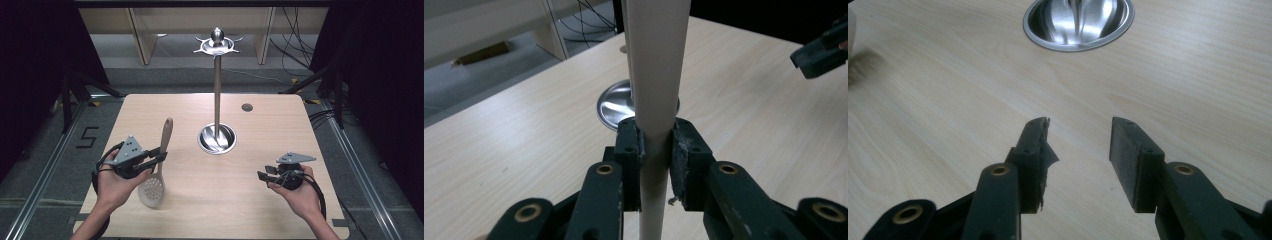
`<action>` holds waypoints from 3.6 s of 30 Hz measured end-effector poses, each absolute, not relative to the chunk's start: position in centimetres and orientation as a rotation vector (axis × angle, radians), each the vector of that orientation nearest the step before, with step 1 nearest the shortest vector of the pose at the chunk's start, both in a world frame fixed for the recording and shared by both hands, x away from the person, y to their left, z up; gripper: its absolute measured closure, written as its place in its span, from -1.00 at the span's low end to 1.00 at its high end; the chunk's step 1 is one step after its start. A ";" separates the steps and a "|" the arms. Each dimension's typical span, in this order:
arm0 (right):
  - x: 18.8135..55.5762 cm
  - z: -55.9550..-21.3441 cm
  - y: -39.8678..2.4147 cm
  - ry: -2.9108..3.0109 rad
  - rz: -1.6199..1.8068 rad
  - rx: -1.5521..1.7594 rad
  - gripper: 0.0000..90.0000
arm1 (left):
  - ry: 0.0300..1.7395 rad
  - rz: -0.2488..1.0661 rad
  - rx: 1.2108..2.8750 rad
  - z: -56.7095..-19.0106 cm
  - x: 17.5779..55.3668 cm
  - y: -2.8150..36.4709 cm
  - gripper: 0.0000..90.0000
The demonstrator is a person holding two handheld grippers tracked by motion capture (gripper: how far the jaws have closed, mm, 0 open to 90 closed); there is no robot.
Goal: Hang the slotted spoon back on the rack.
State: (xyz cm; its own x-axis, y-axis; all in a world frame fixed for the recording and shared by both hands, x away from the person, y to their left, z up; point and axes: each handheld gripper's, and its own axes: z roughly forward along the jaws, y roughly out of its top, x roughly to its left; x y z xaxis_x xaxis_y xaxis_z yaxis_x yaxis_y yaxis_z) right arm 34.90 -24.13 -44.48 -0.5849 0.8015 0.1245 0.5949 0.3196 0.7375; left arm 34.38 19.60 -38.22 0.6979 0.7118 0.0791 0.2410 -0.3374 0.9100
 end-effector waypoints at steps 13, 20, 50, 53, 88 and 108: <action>34.8 -43.9 -23.9 2.302 1.159 1.238 0.32 | 0.720 0.625 1.795 -36.6 35.1 17.6 0.66; 34.6 -43.6 -23.7 2.272 1.207 1.243 0.32 | 0.709 0.628 1.792 -36.1 35.5 16.1 0.66; 33.8 -37.6 -19.8 2.110 1.432 0.977 0.30 | 0.685 0.615 1.791 -36.4 35.6 11.4 0.66; 33.8 -37.1 -19.3 2.102 1.479 0.966 0.30 | 0.681 0.615 1.796 -36.5 35.7 11.0 0.66; 34.4 -32.0 -14.6 1.957 1.670 0.852 0.42 | 0.672 0.610 1.828 -37.0 36.3 6.5 0.66; 35.3 -32.2 -14.3 1.897 1.655 0.851 0.48 | 0.669 0.598 1.823 -36.9 36.1 5.5 0.66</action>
